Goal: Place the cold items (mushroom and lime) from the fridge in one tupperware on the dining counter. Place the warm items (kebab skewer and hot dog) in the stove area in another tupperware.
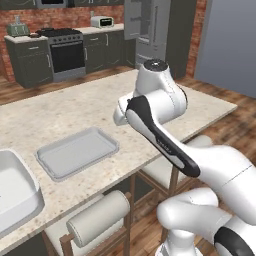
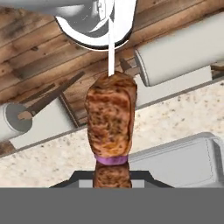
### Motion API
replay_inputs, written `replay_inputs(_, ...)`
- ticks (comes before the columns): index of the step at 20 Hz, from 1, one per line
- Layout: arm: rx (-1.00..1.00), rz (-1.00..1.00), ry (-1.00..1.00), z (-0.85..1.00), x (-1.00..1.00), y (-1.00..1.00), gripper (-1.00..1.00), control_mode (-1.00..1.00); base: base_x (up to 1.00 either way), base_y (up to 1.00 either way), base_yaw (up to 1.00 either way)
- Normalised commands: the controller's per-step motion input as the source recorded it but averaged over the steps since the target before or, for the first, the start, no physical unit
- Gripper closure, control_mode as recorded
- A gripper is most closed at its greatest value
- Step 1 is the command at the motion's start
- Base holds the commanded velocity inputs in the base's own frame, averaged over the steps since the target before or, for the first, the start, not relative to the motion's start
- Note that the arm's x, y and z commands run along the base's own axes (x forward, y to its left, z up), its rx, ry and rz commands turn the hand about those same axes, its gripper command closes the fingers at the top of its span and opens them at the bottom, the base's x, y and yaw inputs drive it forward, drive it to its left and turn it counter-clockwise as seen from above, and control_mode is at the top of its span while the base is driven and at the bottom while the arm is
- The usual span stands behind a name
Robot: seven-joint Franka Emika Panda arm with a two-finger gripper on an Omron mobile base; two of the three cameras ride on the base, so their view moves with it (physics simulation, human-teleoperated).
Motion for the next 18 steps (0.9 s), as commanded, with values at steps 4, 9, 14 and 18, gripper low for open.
replay_inputs(4, 0.10, 0.16, -0.05, -0.98, 0.41, 0.64, 1.00, -1.00, 0.00, 0.00, 0.00)
replay_inputs(9, 0.25, 0.13, -0.31, -0.65, 0.18, 0.15, 1.00, -1.00, 0.00, 0.00, 0.00)
replay_inputs(14, 0.23, 0.07, -0.30, -0.31, 0.39, 0.18, 1.00, -1.00, 0.00, 0.00, 0.00)
replay_inputs(18, -0.01, -0.01, 0.26, -0.03, 0.90, 0.57, 1.00, -1.00, 0.00, 0.00, 0.00)
